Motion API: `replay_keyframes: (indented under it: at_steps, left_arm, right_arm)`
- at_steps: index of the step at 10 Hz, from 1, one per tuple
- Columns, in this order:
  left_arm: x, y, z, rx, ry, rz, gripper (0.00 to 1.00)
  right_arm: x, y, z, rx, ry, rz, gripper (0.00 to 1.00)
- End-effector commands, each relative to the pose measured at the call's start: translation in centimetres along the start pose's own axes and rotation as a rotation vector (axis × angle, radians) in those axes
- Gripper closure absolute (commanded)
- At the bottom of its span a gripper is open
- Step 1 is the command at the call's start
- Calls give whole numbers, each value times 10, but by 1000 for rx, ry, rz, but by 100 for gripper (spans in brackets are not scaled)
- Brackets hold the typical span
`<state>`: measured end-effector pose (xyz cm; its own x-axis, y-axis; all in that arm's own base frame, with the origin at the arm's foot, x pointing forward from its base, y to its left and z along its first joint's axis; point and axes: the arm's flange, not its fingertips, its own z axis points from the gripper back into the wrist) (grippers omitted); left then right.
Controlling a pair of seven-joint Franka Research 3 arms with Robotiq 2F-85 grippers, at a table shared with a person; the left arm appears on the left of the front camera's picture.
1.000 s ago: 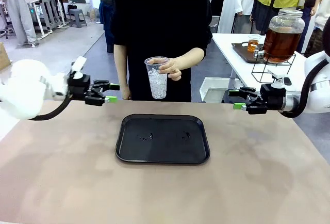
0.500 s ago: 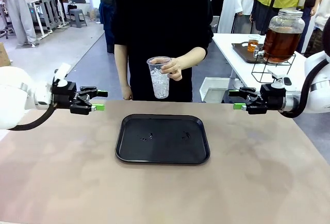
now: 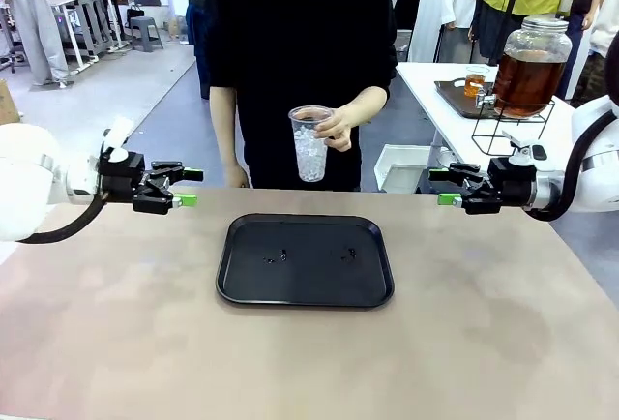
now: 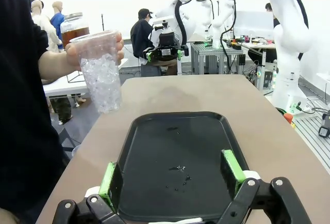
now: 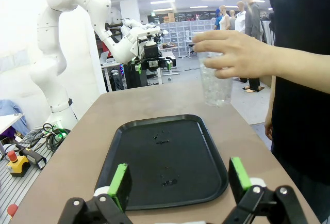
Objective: Pour the drink into the iced cup.
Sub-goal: Open the gripper to release the iced cup you were holding.
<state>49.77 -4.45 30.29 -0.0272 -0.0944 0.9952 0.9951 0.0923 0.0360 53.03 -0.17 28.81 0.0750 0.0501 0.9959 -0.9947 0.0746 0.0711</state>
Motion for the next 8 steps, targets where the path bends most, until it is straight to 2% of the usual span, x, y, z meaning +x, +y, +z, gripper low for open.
replay_keyframes:
  at_steps: [1, 8]
  left_arm:
    - [2, 2, -1, -1, -2, 2, 0]
    - [2, 2, -1, -1, -2, 2, 0]
  right_arm:
    - [2, 1, 0, 5, -5, 2, 0]
    - [2, 1, 0, 5, -5, 2, 0]
